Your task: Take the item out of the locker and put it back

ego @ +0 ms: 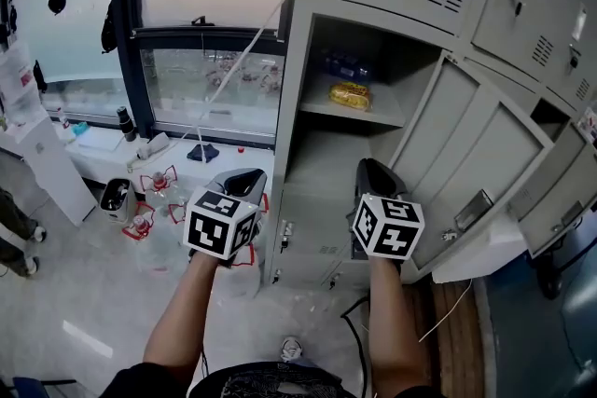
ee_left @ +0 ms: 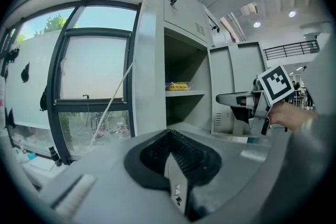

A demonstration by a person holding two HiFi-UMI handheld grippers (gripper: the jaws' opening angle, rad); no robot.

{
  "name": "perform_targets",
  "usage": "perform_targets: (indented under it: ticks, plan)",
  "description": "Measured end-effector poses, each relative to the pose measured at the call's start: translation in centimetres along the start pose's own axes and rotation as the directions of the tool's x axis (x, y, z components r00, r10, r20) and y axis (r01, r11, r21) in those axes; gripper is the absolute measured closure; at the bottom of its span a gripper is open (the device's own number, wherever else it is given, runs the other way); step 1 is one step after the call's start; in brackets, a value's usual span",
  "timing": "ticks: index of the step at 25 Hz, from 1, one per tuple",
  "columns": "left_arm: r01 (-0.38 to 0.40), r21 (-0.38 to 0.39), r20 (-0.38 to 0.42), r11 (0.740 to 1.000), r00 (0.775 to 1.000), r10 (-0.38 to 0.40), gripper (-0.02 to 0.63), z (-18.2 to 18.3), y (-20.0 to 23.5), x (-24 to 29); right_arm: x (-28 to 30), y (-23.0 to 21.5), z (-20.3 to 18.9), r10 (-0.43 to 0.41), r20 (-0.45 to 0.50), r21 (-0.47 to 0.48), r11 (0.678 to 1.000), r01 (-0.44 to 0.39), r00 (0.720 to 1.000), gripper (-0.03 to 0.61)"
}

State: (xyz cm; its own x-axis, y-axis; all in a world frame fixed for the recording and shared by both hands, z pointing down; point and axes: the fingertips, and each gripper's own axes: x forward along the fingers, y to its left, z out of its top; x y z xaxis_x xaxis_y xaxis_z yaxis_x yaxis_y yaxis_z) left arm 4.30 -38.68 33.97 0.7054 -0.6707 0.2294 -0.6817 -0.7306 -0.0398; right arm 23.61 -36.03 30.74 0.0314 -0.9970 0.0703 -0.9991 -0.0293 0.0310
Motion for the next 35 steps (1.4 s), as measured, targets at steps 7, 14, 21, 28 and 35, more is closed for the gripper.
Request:
perform_targets:
  ticks: [7, 14, 21, 28, 35]
  plan:
    - [0.043, -0.001, 0.002, 0.999, 0.999, -0.043, 0.607, -0.9, -0.8, -1.1, -3.0, 1.2, -1.9, -0.015, -0.030, -0.013, 1.000, 0.015, 0.999, 0.540]
    - [0.080, 0.002, 0.007, 0.997, 0.997, -0.080, 0.607, -1.3, -1.5, -2.4, -5.7, 2.5, -2.9, -0.025, -0.052, -0.028, 0.999, 0.024, 0.998, 0.554]
    - [0.093, 0.010, 0.006, 0.996, 0.996, -0.093, 0.607, -1.7, -1.2, -3.9, -7.7, 3.5, -3.2, -0.040, -0.060, -0.042, 0.998, 0.038, 0.997, 0.554]
    - [0.098, 0.020, 0.009, 0.995, 0.995, -0.099, 0.607, -1.7, -0.7, -5.1, -8.7, 4.7, -3.2, -0.027, -0.056, -0.036, 0.999, 0.025, 0.998, 0.554]
    - [0.106, 0.034, 0.000, 0.994, 0.994, -0.106, 0.607, -2.1, -1.0, -5.6, -9.5, 5.2, -3.2, -0.026, -0.044, -0.030, 0.999, 0.025, 0.999, 0.554]
